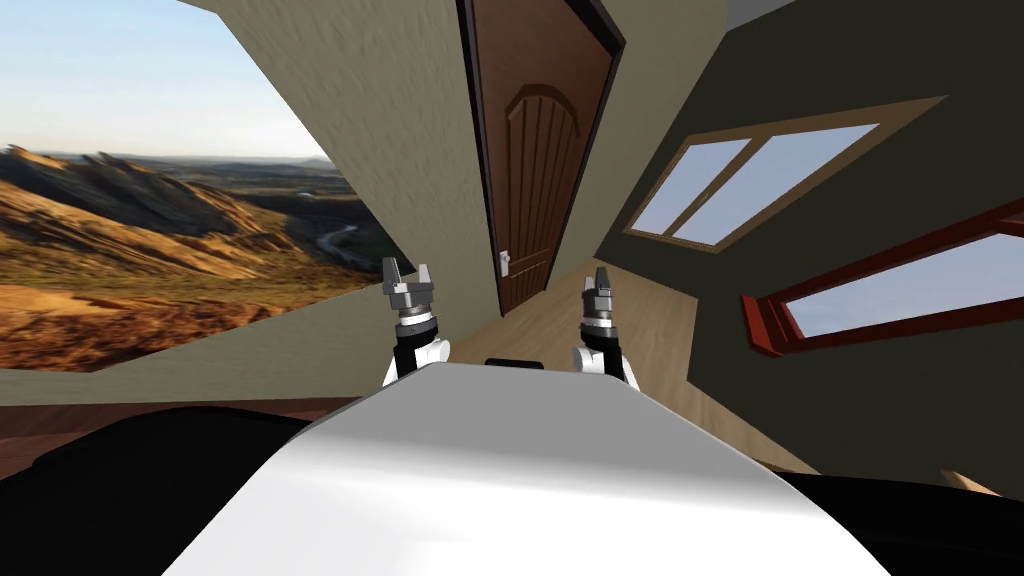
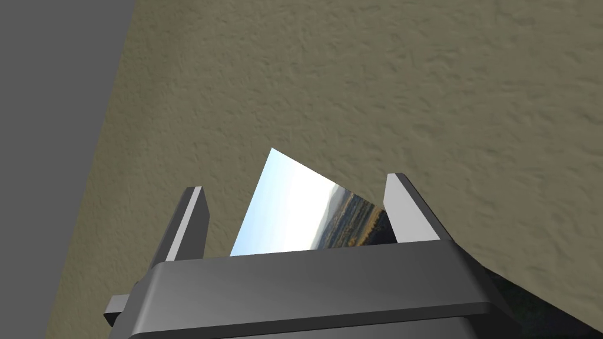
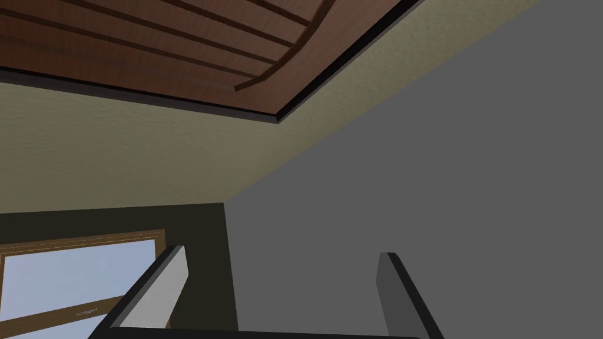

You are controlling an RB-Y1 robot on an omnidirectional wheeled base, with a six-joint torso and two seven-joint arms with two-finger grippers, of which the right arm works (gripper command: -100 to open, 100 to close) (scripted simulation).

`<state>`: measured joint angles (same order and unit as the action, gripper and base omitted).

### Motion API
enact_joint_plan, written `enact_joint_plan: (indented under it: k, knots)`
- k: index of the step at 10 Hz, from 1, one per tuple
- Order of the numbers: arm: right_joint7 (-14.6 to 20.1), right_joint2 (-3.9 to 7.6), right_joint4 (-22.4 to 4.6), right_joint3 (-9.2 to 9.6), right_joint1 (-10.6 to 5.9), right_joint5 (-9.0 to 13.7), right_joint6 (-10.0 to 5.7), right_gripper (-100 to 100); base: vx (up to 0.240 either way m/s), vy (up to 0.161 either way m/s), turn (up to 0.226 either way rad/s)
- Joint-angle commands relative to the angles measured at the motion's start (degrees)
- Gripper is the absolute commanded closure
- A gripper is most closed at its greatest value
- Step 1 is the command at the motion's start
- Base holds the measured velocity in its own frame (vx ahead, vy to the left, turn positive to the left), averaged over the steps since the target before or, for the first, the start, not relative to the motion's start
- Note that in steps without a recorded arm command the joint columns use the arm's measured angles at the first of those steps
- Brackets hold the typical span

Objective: Pull the door open

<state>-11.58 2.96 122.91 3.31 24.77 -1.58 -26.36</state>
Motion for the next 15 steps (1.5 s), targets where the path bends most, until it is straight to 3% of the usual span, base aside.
enact_joint_plan:
  k: [1,11,12,15]
  knots:
    - [-1.8,0.73,-2.7,0.37,-1.56,-1.6,-0.05,-100,0.088,0.023,0.067]
    - [-12.9,6.74,-19.7,2.66,-9.87,-12.0,-1.21,-100,0.101,0.017,0.091]
    - [-12.9,6.74,-20.1,2.66,-9.87,-12.0,-1.21,-100,0.069,0.02,0.024]
    - [-16.3,8.56,-25.6,3.38,-12.47,-15.2,-1.57,-100,0.082,0.013,0.083]
